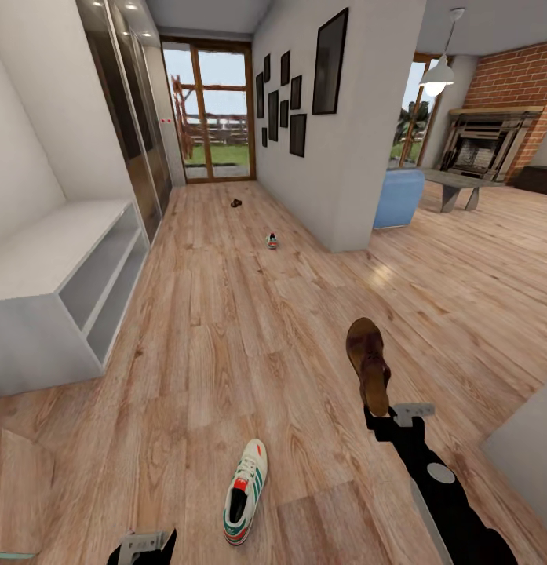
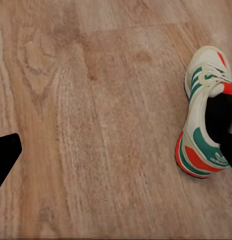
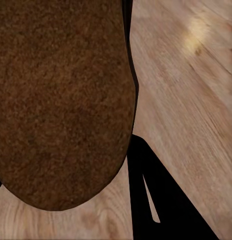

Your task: Pick up the two gym shoes and the two sandals from the corridor floor and place them onto the hallstand (shoe rack) in the corridor, making sure they are on the rack and not on the floor. Arrange them so the two gym shoes are next to each other and the two sandals are next to each other.

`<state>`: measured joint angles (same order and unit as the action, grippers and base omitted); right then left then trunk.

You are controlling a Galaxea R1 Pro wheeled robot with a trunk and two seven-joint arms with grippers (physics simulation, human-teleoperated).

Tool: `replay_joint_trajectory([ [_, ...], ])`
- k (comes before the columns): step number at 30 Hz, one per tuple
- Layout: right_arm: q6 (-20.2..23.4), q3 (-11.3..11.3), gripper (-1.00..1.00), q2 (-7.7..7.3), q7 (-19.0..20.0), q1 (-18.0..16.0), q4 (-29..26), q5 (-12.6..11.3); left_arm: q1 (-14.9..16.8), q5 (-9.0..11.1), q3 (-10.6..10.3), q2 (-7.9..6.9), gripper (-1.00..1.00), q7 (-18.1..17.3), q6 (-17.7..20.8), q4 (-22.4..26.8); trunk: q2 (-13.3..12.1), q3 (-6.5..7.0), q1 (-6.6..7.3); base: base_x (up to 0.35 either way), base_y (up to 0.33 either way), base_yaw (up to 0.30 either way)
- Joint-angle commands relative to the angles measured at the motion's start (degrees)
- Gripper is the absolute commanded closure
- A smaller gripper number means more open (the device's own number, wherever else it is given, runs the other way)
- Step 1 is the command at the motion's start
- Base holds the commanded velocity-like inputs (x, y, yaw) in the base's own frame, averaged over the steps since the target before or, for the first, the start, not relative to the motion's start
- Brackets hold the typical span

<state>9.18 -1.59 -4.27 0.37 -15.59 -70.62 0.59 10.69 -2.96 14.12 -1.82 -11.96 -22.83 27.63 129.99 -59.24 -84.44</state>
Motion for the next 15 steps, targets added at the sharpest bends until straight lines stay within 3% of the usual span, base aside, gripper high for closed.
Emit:
replay_joint_trajectory([
  [1, 0.47, -0.01, 1.0, -0.01, -0.01, -0.04, -0.24, -0.13, 0.17, -0.81, 0.48, 0.09, -1.0, -0.49, -0.08, -0.25, 0.02, -0.05, 0.01, 0.0, 0.0, 0.0],
  [5, 0.72, -0.17, 1.0, -0.03, -0.01, -0.12, -0.93, -0.12, 1.46, -2.43, 0.44, 0.21, -1.0, -0.45, 1.1, -1.04, 0.02, -0.05, 0.01, 0.0, 0.0, 0.0],
  [15, 0.83, -0.24, 1.0, -0.04, -0.02, -0.14, -1.34, -0.17, 2.98, -3.22, 0.32, 0.08, -1.0, -0.58, 5.81, -0.65, 0.02, -0.05, 0.01, 0.0, 0.0, 0.0],
])
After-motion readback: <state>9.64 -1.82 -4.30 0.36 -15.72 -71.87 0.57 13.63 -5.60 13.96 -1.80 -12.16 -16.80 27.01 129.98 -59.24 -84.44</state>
